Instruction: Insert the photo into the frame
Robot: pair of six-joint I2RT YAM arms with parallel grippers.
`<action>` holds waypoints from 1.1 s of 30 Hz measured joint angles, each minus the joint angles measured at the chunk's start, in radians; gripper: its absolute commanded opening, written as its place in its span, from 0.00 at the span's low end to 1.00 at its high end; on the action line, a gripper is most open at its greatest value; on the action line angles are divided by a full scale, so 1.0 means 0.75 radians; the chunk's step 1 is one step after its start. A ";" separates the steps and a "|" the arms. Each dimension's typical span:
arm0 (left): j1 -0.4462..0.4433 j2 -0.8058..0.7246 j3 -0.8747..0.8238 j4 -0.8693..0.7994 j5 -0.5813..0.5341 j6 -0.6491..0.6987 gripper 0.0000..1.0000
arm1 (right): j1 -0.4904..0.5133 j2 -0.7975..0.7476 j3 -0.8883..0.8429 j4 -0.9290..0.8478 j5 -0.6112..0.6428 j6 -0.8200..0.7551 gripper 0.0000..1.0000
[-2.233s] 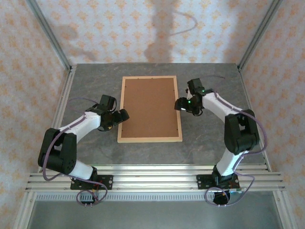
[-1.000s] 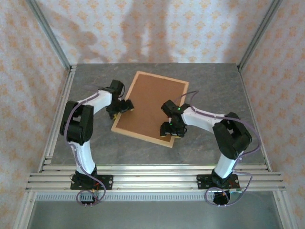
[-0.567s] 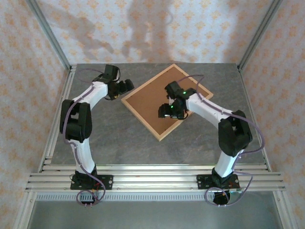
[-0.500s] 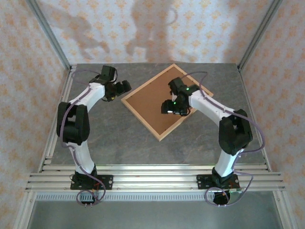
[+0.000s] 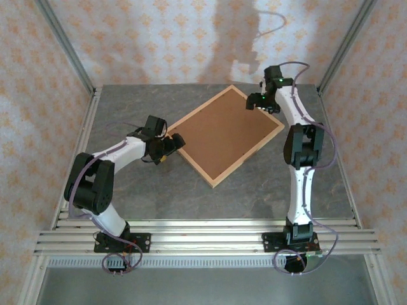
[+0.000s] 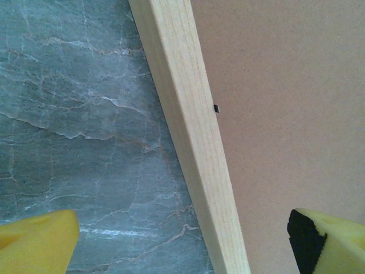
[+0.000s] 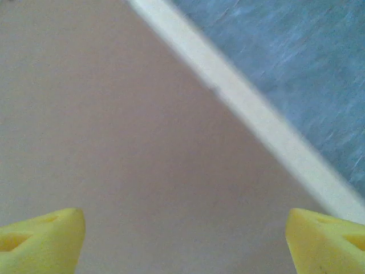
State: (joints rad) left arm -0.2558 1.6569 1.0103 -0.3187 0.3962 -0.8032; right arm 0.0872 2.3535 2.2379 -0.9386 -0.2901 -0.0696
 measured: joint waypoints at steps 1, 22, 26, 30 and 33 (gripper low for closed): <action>0.000 -0.007 0.000 0.006 -0.002 -0.014 0.96 | -0.022 0.066 0.086 -0.022 -0.004 -0.022 0.90; 0.001 0.120 0.130 0.002 -0.063 -0.012 0.96 | -0.108 -0.141 -0.586 0.250 -0.253 -0.066 0.84; 0.006 0.181 0.188 -0.044 -0.096 0.047 0.96 | -0.087 -0.325 -0.882 0.326 -0.277 0.020 0.83; 0.024 0.201 0.198 -0.075 -0.133 0.091 0.96 | -0.049 -0.455 -1.086 0.402 -0.271 0.095 0.81; 0.040 0.211 0.216 -0.104 -0.183 0.130 0.96 | 0.004 -0.534 -1.198 0.428 -0.241 0.164 0.81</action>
State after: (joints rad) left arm -0.2260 1.8153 1.1725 -0.3965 0.2588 -0.7055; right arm 0.0902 1.9533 1.3396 -0.6178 -0.4709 0.0532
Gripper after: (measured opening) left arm 0.963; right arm 0.811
